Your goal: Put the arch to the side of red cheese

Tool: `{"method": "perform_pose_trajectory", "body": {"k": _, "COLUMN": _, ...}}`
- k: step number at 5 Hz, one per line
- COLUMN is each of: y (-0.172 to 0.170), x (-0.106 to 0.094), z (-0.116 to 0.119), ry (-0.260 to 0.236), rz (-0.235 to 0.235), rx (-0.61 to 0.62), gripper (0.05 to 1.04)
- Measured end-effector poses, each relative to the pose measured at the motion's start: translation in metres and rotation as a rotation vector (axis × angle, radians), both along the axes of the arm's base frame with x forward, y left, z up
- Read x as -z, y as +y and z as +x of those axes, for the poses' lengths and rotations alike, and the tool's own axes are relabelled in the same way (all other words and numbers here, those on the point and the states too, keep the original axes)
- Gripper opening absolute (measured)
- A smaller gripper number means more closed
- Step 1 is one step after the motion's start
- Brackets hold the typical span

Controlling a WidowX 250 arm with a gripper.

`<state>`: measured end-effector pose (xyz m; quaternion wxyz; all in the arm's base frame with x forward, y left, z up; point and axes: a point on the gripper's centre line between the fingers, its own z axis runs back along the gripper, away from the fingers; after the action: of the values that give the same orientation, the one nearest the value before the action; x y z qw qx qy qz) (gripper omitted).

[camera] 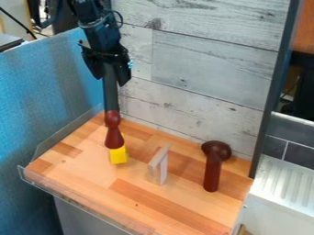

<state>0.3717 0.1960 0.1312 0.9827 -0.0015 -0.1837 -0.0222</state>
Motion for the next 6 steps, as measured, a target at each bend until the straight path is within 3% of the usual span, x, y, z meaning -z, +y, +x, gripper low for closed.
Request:
{"method": "perform_pose_trajectory", "body": {"k": 2, "y": -0.014, "x": 0.031, "z": -0.002, "ry": 0.067, "rz": -0.029, "rx": 0.036, "gripper": 1.001}}
{"method": "perform_pose_trajectory", "body": {"k": 4, "y": -0.048, "x": 0.06, "z": -0.007, "ry": 0.125, "rz": -0.018, "rx": 0.136, "gripper": 1.001}}
{"method": "perform_pose_trajectory", "body": {"k": 5, "y": -0.066, "x": 0.058, "z": -0.012, "ry": 0.112, "rz": 0.033, "rx": 0.188, "gripper": 1.001}}
{"method": "perform_pose_trajectory", "body": {"k": 6, "y": -0.078, "x": 0.072, "z": -0.018, "ry": 0.125, "rz": 0.061, "rx": 0.211, "gripper": 1.001}}
